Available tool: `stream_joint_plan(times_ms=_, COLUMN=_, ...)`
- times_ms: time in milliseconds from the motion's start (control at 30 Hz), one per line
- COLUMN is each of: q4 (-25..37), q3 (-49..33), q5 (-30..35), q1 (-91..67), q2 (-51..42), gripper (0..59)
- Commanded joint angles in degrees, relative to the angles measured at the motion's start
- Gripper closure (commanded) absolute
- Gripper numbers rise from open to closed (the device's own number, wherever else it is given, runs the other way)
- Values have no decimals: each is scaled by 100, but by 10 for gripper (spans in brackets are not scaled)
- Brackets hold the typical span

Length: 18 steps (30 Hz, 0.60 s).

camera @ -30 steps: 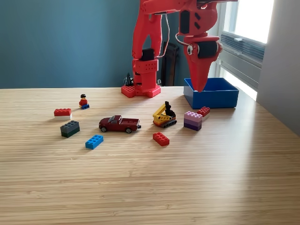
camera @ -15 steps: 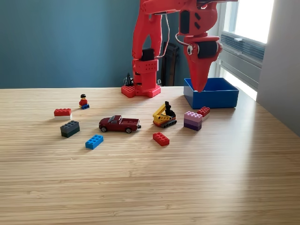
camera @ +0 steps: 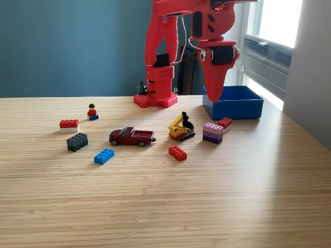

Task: Grasp a lego block and put it in the bin.

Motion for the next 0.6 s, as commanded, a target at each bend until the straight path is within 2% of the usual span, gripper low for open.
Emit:
stream_joint_plan(times_ms=33, q4=-44, q3=-510, q5=439, q1=308, q2=624, gripper=529)
stream_joint_plan(times_ms=200, q4=-44, q3=-571, q5=905, q1=1046, q2=650, gripper=528)
stream_joint_plan(times_ms=433, q4=-44, q3=-492, q5=1222, q1=2540, q2=598, gripper=527)
stream_joint_plan(times_ms=600, q4=-35, q3=-35, q5=1494, q1=3560, q2=677, gripper=526)
